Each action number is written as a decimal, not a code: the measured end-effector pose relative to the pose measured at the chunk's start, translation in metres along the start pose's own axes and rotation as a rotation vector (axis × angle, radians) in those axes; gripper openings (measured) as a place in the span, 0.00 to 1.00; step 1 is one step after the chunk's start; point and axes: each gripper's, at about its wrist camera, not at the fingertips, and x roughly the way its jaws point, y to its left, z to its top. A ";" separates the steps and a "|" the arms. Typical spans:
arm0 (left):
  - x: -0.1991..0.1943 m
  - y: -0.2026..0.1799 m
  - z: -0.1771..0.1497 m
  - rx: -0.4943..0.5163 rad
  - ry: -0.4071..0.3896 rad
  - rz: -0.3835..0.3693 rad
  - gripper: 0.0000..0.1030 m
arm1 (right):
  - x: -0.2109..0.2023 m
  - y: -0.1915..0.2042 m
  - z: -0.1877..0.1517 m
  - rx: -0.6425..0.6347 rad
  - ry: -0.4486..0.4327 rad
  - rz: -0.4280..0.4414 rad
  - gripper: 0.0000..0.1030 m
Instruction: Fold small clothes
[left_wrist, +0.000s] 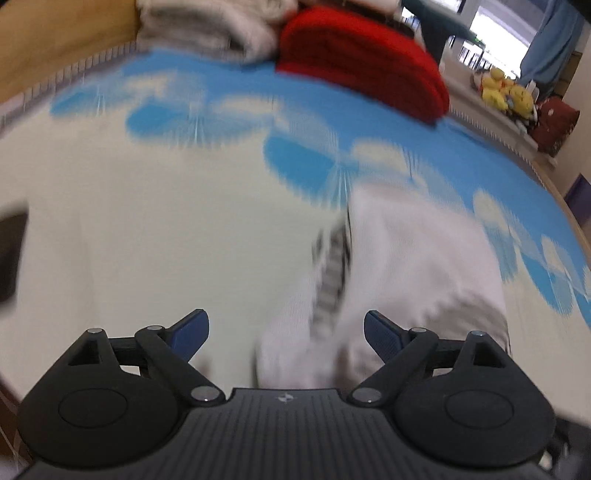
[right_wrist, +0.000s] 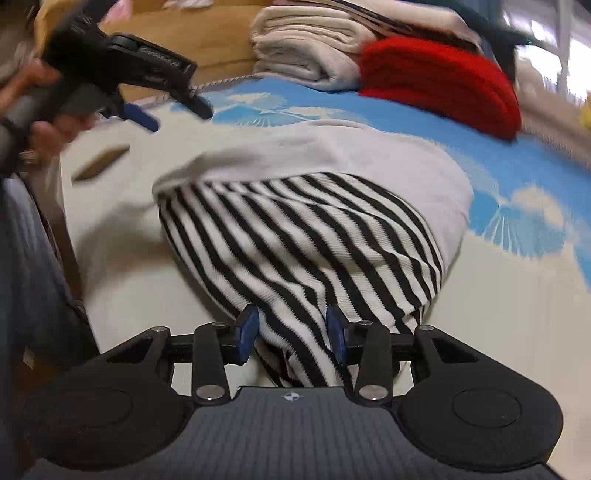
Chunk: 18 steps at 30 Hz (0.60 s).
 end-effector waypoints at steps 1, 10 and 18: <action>0.000 0.001 -0.013 -0.016 0.025 -0.007 0.91 | 0.000 0.002 0.000 -0.009 -0.002 -0.008 0.41; 0.027 0.015 -0.048 -0.284 0.168 -0.124 0.91 | -0.044 -0.102 0.046 0.410 -0.053 0.038 0.76; 0.048 0.031 -0.034 -0.435 0.149 -0.151 0.65 | 0.055 -0.228 0.111 0.654 0.114 0.012 0.83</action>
